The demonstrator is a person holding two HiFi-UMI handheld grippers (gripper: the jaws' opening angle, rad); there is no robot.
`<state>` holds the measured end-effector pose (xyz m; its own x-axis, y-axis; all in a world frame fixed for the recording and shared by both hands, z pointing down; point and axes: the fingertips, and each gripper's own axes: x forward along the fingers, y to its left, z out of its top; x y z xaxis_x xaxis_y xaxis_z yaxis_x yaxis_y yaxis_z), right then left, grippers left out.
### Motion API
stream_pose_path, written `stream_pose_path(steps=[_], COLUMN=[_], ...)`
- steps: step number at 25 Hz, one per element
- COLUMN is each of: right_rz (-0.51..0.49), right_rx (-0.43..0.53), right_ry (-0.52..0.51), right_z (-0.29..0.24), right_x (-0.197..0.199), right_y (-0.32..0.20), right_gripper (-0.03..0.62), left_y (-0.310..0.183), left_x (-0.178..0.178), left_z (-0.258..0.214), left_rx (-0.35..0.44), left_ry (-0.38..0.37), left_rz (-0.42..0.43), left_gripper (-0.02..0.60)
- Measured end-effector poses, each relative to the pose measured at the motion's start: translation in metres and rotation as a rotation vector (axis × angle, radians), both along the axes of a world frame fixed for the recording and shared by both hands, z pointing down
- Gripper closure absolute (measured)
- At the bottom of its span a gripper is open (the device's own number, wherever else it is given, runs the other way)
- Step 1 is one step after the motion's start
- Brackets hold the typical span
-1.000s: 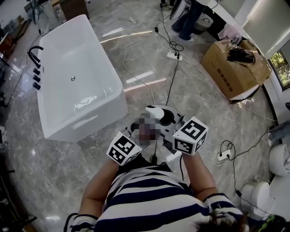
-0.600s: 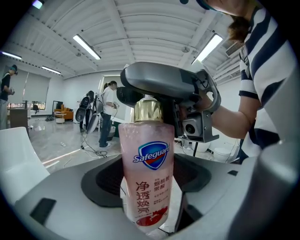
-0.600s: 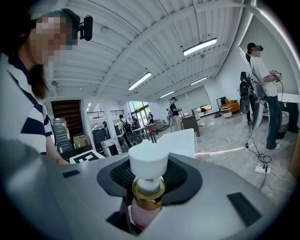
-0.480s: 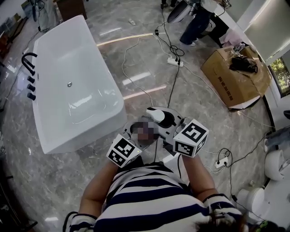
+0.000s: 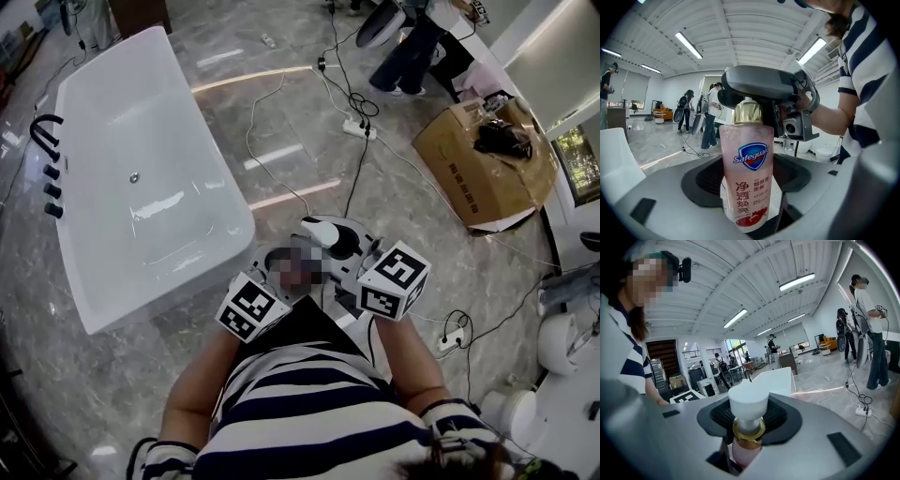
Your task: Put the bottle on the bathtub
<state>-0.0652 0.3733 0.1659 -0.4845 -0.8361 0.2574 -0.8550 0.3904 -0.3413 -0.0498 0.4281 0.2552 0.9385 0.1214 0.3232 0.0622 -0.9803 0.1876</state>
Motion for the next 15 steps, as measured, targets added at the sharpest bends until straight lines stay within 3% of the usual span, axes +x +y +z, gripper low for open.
stream_pose_path(steps=[8, 15], right_rz=[-0.036, -0.112], right_rx=[-0.010, -0.003], right_ry=[-0.018, -0.016], right_z=[0.009, 0.015], right_x=[0.029, 0.083], right_y=[-0.036, -0.068], right_gripper=[0.437, 0.437], left_y=[-0.037, -0.073], left_x=[0.029, 0.084], left_z=[0.008, 0.013], left_rx=[-0.004, 0.008], left_ry=[-0.006, 0.001], left_rz=[-0.063, -0.145], left_gripper=[0.258, 0.259])
